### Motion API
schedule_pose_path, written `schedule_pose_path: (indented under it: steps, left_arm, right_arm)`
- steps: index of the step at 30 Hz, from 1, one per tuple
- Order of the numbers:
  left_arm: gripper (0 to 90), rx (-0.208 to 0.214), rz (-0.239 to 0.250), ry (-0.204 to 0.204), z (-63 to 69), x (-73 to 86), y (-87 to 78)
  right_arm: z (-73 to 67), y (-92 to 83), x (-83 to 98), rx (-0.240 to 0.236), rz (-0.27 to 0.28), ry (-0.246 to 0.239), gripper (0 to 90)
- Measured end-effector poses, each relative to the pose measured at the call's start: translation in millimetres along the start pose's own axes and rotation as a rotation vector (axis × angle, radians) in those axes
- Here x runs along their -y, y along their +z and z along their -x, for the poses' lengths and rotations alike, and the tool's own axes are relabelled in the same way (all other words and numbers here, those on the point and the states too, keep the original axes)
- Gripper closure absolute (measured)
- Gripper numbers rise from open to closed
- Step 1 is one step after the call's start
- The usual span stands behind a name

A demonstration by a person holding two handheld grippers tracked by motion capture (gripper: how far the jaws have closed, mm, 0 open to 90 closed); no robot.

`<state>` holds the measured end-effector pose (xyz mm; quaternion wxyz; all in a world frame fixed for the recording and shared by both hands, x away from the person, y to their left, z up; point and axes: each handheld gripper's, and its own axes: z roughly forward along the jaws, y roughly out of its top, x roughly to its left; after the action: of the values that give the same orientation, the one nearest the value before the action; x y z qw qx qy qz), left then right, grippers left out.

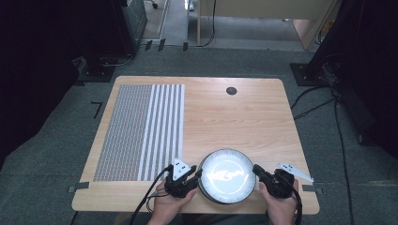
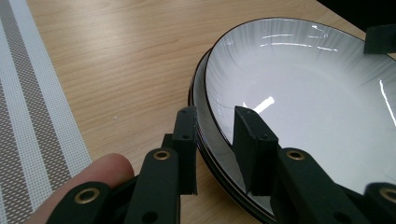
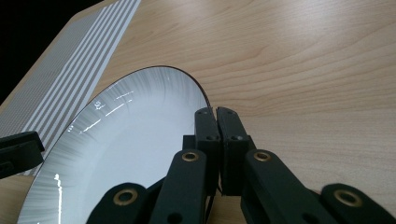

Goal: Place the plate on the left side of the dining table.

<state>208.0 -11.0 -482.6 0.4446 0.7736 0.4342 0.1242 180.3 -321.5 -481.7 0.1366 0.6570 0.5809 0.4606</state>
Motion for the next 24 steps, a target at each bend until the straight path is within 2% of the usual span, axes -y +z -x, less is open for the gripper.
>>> schedule_pose_path:
  steps: [15, 17, 20, 24]
  left_arm:
    - [73.3, 0.025, -0.010, 0.026, 6.9, 2.6, 4.2]
    - [72.6, 0.026, -0.011, 0.024, 7.4, 2.6, 4.4]
    - [71.5, 0.040, -0.013, -0.002, 6.9, 1.5, 6.0]
    - [70.1, 0.050, -0.022, -0.008, 8.5, 1.1, 8.2]
  right_arm:
    - [0.9, -7.6, -1.2, 0.014, 0.027, -0.015, 89.5]
    - [0.8, -8.3, -1.1, 0.015, 0.030, -0.017, 89.5]
    - [1.7, -11.9, -1.0, 0.016, 0.034, -0.016, 89.3]
    - [2.2, -13.4, -0.4, 0.014, 0.037, -0.018, 89.1]
